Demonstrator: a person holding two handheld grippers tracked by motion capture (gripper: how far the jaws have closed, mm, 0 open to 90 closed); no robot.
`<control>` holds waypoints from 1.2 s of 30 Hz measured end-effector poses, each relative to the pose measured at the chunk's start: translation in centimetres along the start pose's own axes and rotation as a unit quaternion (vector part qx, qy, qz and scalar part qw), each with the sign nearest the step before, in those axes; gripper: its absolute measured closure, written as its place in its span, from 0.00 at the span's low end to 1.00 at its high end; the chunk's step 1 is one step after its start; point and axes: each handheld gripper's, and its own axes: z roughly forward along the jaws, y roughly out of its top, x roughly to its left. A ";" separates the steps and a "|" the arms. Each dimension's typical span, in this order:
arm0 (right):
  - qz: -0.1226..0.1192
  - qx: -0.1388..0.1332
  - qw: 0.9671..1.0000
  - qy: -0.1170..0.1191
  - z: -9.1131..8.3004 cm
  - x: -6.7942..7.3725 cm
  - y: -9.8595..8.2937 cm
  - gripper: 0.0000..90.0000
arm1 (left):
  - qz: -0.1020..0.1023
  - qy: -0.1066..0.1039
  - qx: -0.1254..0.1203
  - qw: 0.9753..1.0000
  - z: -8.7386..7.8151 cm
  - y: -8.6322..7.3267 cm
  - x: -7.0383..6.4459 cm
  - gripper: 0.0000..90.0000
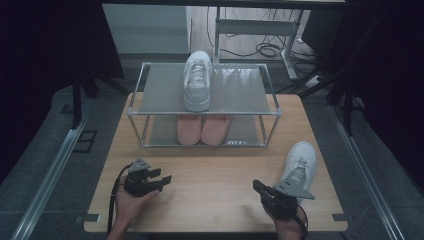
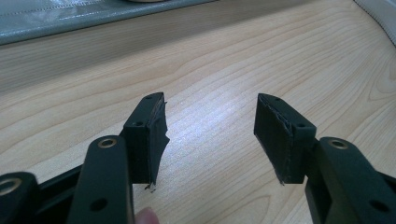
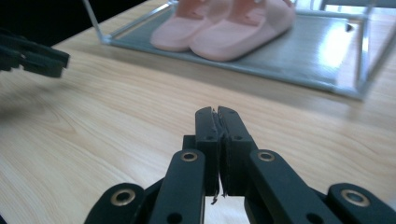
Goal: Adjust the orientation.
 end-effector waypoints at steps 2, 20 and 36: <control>0.005 0.000 1.000 -0.011 -0.7 -0.4 -0.4 0.98 | 0.000 0.000 -0.002 1.000 0.0 0.0 0.0 0.49; 0.026 0.015 0.998 -0.063 -3.6 -2.5 -3.1 0.99 | 0.003 0.002 0.007 1.000 0.2 0.0 0.0 0.49; 0.034 0.012 0.996 -0.080 -5.7 -3.6 -4.4 1.00 | 0.003 0.002 0.009 1.000 0.4 -0.1 0.0 0.49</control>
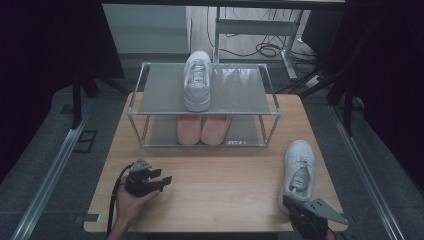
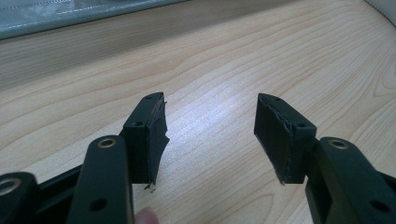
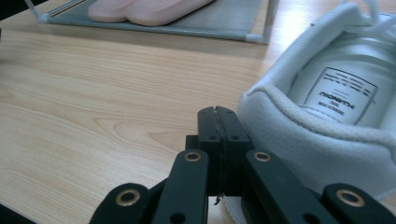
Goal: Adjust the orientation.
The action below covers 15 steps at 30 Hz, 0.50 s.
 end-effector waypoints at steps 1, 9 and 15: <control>0.003 -0.001 1.000 0.000 -0.2 -0.3 -0.1 1.00 | -0.001 0.000 0.000 1.000 0.0 0.0 0.0 0.49; 0.016 -0.004 1.000 -0.011 -0.7 -1.5 -0.3 1.00 | -0.003 0.001 0.001 1.000 0.0 0.0 0.1 0.49; 0.025 -0.009 0.999 -0.018 -1.1 -2.4 -0.4 1.00 | -0.003 0.002 0.002 1.000 0.0 0.0 0.1 0.49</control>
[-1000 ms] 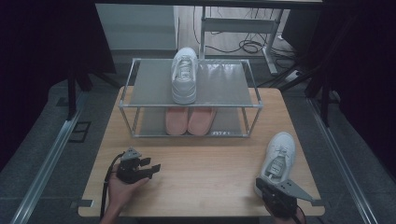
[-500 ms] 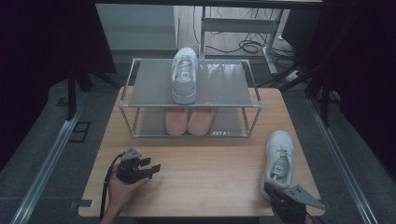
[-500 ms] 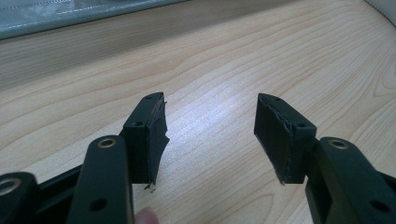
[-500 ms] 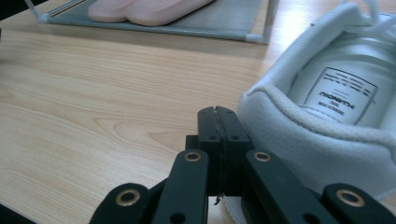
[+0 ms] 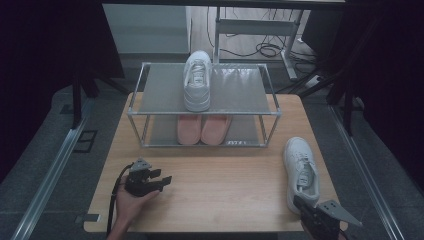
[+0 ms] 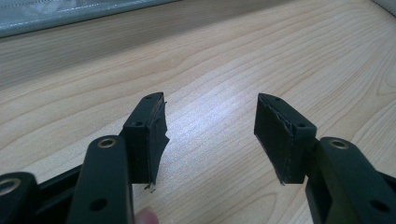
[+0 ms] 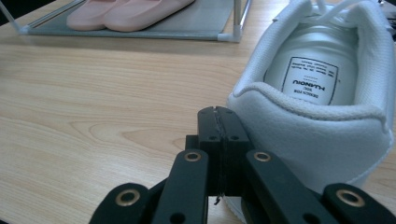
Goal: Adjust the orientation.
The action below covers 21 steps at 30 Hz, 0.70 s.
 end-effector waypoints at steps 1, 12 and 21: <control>0.001 0.000 1.000 -0.001 -0.1 -0.1 0.0 1.00 | 0.000 0.000 0.000 1.000 0.0 0.0 0.0 0.49; 0.012 -0.003 1.000 -0.008 -0.4 -1.2 0.0 1.00 | -0.001 0.002 0.003 1.000 0.1 0.0 0.1 0.49; 0.026 -0.006 0.999 -0.018 -0.7 -2.5 -0.2 1.00 | -0.003 0.002 0.003 1.000 0.1 -0.1 0.2 0.49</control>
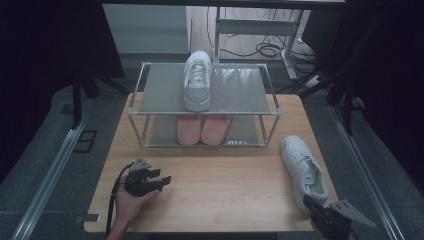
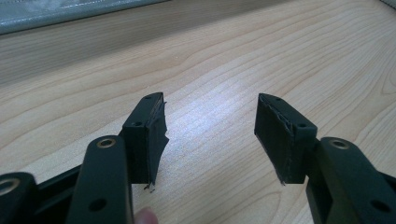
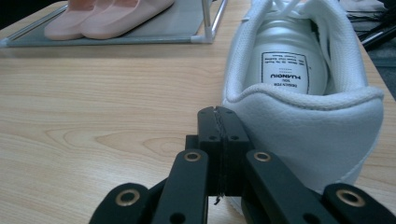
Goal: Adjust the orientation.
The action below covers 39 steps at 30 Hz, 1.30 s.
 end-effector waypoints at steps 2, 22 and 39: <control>0.002 -0.001 1.000 -0.001 0.0 -0.2 0.0 1.00 | 0.000 0.000 0.001 1.000 0.0 0.0 0.0 0.49; -0.010 -0.049 0.999 0.010 -1.0 -2.0 5.9 0.99 | -0.001 0.001 0.004 1.000 0.3 0.0 -0.1 0.49; 0.002 -0.009 1.000 0.011 3.7 -7.0 9.3 0.99 | -0.002 0.003 0.007 1.000 0.3 -0.1 0.1 0.48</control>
